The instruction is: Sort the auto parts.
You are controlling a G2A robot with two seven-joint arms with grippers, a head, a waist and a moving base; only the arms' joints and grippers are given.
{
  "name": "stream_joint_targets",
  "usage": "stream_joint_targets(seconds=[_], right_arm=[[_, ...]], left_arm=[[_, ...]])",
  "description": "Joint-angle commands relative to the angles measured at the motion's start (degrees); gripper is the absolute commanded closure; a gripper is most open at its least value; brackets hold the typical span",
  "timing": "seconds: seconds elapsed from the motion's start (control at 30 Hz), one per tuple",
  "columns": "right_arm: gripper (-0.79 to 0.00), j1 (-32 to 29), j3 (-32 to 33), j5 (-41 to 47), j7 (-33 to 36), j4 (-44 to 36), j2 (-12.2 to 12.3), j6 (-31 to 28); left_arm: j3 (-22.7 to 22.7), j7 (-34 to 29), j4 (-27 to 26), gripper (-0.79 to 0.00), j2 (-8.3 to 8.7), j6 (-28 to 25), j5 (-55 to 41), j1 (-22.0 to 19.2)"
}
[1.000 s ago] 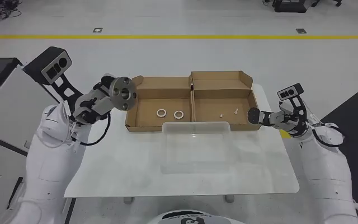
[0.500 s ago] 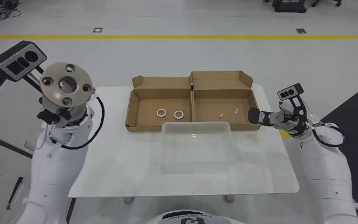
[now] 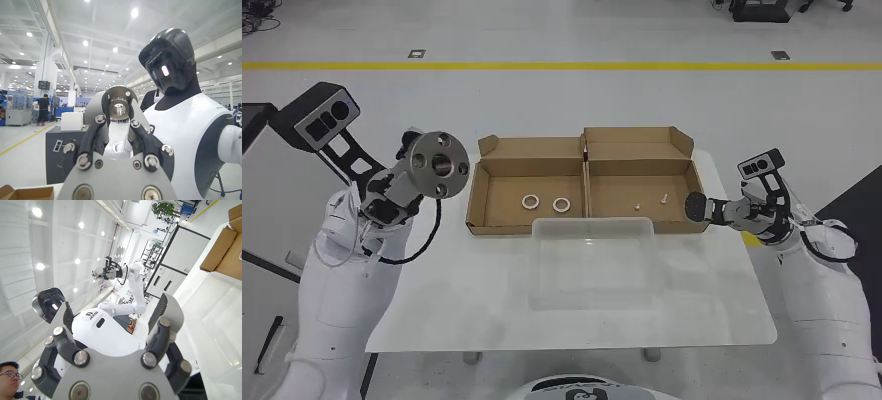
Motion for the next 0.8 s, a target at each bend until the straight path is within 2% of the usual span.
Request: stream_joint_targets(seconds=[0.0,0.17,0.27,0.53,0.77], right_arm=[[-0.785,0.0,0.0,0.0,0.0,0.0,0.0,0.0],[-0.785,0.0,0.0,0.0,0.0,0.0,0.0,0.0],[-0.785,0.0,0.0,0.0,0.0,0.0,0.0,0.0],[-0.785,0.0,0.0,0.0,0.0,0.0,0.0,0.0],[-0.785,0.0,0.0,0.0,0.0,0.0,0.0,0.0]], left_arm=[[0.0,0.0,0.2,0.0,0.33,0.0,1.5,-0.1],[0.3,0.0,0.2,0.0,0.95,0.0,2.5,-0.2],[0.5,0.0,-0.2,0.0,0.97,0.0,-0.7,-0.2],[0.2,0.0,-1.9,0.0,-0.12,0.0,-12.0,-0.4],[-0.3,0.0,-2.2,0.0,-1.29,0.0,-14.6,-0.4]])
